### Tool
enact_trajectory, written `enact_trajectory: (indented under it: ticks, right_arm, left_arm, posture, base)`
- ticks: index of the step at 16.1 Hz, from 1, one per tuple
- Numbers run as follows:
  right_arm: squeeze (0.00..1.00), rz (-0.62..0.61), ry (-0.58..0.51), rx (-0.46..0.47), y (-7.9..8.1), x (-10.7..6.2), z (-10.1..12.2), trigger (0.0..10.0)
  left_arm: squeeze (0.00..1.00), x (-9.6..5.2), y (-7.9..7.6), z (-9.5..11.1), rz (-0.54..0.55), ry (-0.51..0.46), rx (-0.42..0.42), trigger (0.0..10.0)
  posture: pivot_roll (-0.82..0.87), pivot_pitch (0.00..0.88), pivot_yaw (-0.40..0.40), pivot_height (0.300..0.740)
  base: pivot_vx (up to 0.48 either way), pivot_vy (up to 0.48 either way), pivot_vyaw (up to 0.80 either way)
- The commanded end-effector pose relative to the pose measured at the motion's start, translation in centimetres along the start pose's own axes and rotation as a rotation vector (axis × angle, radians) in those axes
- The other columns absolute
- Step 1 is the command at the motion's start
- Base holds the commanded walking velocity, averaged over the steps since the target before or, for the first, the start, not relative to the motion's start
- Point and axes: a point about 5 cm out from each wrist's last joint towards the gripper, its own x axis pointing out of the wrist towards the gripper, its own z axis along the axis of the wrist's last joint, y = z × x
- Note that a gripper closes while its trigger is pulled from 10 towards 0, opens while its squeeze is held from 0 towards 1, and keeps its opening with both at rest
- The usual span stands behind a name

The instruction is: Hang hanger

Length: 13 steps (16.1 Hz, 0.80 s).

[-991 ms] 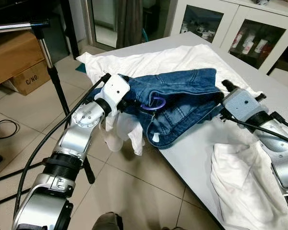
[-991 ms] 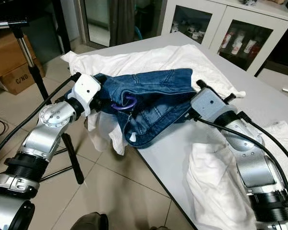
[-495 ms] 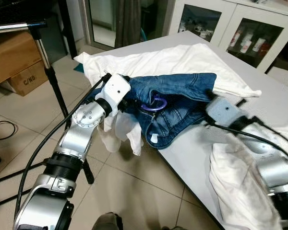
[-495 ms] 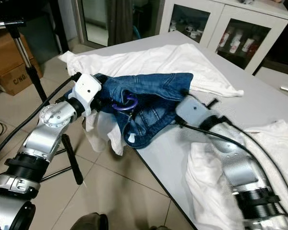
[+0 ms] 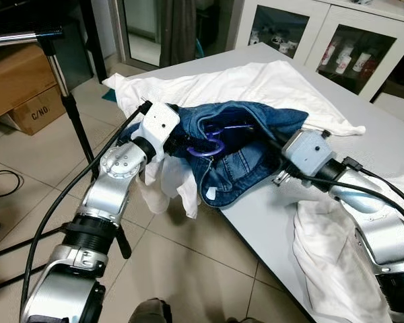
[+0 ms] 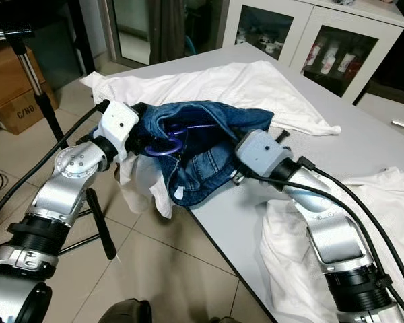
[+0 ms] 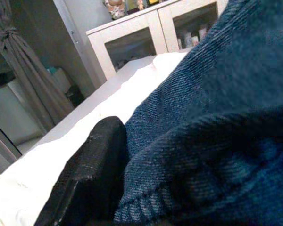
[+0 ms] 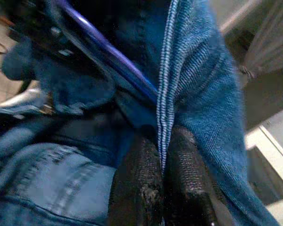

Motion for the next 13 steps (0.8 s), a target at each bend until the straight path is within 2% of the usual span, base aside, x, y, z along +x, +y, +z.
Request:
enact_trajectory:
  ticks: [1, 3, 4, 5, 6, 7, 8, 10, 11, 12, 13]
  right_arm:
    - [0.0, 0.074, -0.037, -0.031, 1.3, 0.8, 1.0, 0.0]
    - [0.0, 0.137, -0.03, -0.078, 3.0, 1.4, 1.2, 0.0]
    - [0.0, 0.172, -0.016, -0.149, 4.1, 1.9, 1.1, 0.0]
    - [0.0, 0.181, -0.012, -0.17, 4.4, 2.1, 1.0, 0.0]
    - [0.0, 0.162, -0.002, -0.194, 4.5, 2.5, 1.0, 3.8]
    - [0.0, 0.12, 0.002, -0.2, 4.0, 2.7, 1.2, 10.0]
    - [0.0, 0.101, 0.001, -0.199, 3.6, 2.7, 1.3, 10.0]
    - [0.0, 0.005, -0.042, -0.277, 0.6, 1.4, 2.4, 10.0]
    - [0.0, -0.011, -0.069, -0.307, -0.3, 0.7, 3.1, 10.0]
    - [0.56, -0.005, -0.099, -0.29, -0.8, -0.2, 3.7, 10.0]
    - [1.0, 0.034, -0.105, -0.256, -1.0, -1.1, 3.7, 10.0]
  left_arm:
    - [0.0, 1.0, -0.5, 2.7, -0.024, -0.103, 0.003, 0.0]
    - [0.0, 1.2, -0.3, 3.3, -0.024, -0.127, -0.025, 0.0]
    - [0.0, 1.2, -0.2, 3.7, -0.024, -0.14, -0.037, 0.0]
    - [0.0, 1.2, -0.2, 3.9, -0.024, -0.144, -0.04, 0.0]
    - [0.0, 1.2, -0.1, 4.1, -0.025, -0.15, -0.046, 0.0]
    - [0.0, 1.2, -0.1, 4.1, -0.028, -0.15, -0.05, 0.0]
    - [0.0, 1.1, -0.1, 4.1, -0.029, -0.148, -0.05, 0.0]
    - [0.0, 0.8, 0.2, 3.7, -0.03, -0.133, -0.046, 0.0]
    - [0.0, 0.7, 0.4, 3.5, -0.029, -0.127, -0.044, 0.0]
    - [0.0, 0.7, 0.6, 3.4, -0.025, -0.123, -0.042, 0.0]
    - [0.0, 0.7, 0.9, 3.4, -0.02, -0.121, -0.043, 0.0]
  posture:
    - [0.07, 0.029, -0.049, 0.74]
    - [0.07, 0.028, -0.049, 0.74]
    - [0.07, 0.028, -0.049, 0.74]
    - [0.07, 0.028, -0.049, 0.74]
    - [0.07, 0.028, -0.05, 0.74]
    - [0.08, 0.029, -0.051, 0.74]
    - [0.08, 0.029, -0.051, 0.74]
    - [0.08, 0.029, -0.051, 0.74]
    - [0.08, 0.027, -0.05, 0.74]
    - [0.08, 0.027, -0.05, 0.74]
    - [0.07, 0.026, -0.048, 0.74]
  base:
    - [0.0, 0.0, 0.0]
    - [0.0, 0.0, 0.0]
    - [0.0, 0.0, 0.0]
    - [0.0, 0.0, 0.0]
    - [0.0, 0.0, 0.0]
    - [0.0, 0.0, 0.0]
    - [0.0, 0.0, 0.0]
    - [0.0, 0.0, 0.0]
    - [0.0, 0.0, 0.0]
    - [0.0, 0.0, 0.0]
    - [0.0, 0.0, 0.0]
